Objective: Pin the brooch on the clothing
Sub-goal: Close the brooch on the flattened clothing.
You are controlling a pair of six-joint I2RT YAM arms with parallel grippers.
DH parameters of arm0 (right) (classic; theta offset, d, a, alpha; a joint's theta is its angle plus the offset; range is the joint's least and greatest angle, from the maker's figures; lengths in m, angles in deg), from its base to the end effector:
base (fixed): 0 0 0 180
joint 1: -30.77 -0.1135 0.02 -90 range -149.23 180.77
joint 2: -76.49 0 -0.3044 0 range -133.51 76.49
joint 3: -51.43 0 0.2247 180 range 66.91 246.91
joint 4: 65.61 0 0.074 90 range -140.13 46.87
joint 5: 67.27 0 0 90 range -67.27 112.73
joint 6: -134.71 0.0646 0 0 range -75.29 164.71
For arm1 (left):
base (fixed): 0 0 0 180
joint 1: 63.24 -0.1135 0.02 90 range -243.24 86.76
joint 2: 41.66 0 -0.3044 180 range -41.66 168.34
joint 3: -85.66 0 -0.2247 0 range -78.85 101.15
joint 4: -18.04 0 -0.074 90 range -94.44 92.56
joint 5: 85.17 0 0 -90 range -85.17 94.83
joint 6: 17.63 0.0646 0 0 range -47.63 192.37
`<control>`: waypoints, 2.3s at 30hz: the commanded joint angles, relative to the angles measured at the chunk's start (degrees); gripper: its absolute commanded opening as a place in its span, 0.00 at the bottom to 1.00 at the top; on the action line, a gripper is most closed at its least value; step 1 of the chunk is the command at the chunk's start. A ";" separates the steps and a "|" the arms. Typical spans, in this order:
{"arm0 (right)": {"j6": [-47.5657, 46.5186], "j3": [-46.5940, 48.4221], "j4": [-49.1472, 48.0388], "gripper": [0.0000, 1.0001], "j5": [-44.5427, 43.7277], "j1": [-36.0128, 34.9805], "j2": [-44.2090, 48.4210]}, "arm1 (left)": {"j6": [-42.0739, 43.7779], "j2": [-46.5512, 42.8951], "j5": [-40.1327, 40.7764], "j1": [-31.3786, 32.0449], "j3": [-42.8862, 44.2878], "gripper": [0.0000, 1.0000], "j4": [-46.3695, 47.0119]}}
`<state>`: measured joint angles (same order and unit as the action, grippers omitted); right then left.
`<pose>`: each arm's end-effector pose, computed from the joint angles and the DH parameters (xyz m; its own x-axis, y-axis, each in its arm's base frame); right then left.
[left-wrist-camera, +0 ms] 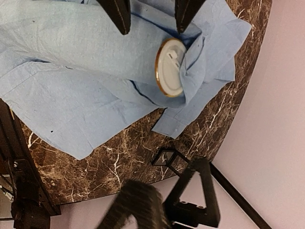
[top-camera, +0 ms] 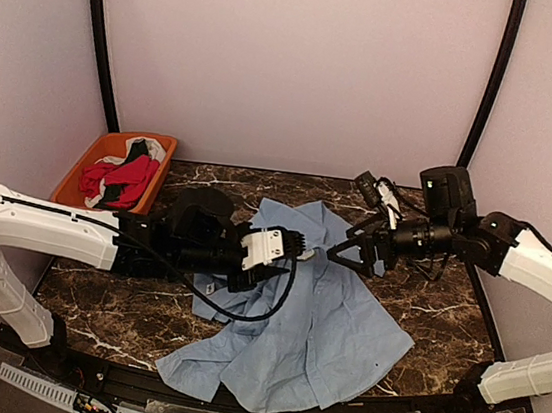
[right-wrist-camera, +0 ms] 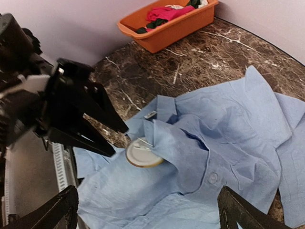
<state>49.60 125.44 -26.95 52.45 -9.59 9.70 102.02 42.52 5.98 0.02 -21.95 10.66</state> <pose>0.1575 0.1759 0.3536 -0.4714 -0.3035 -0.8280 -0.8476 0.4152 0.3304 0.1541 -0.3031 0.3249 0.3091 0.4858 -0.8176 0.8416 0.2606 0.4730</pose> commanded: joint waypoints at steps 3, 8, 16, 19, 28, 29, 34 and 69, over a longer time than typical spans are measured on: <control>-11.81 -5.22 -8.62 0.99 -15.74 -0.51 1.14 | -8.20 0.54 15.87 -1.62 2.30 0.35 3.78; -18.10 -1.81 -10.90 0.99 -26.42 -0.32 -4.21 | -13.54 0.70 22.45 -3.11 3.27 0.36 6.51; -15.72 11.66 -11.83 0.99 -29.32 10.32 -17.22 | -27.01 -7.76 20.68 -7.74 -3.60 0.38 -3.71; -15.09 23.61 -4.52 0.99 -18.29 13.99 -27.08 | -32.23 -10.86 19.90 -8.39 -6.93 0.42 -11.00; -16.09 55.89 15.73 0.99 1.37 15.84 -53.95 | -40.39 -13.97 14.40 -11.08 -17.17 0.59 -13.90; -16.32 58.10 16.52 0.98 2.81 15.84 -55.91 | -41.65 -12.60 12.54 -12.21 -17.31 0.60 -14.03; -17.30 66.37 20.40 0.96 7.83 15.53 -64.06 | -45.75 -6.40 7.01 -16.45 -17.25 0.61 -11.91; -24.19 70.64 3.24 0.00 -11.61 9.18 -78.90 | -46.90 19.44 0.87 -22.25 -7.88 0.01 -18.58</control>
<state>25.40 200.19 -18.64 44.47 -0.78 -72.98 54.26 57.25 7.81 -21.64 -29.27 -1.28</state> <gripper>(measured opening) 0.007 0.036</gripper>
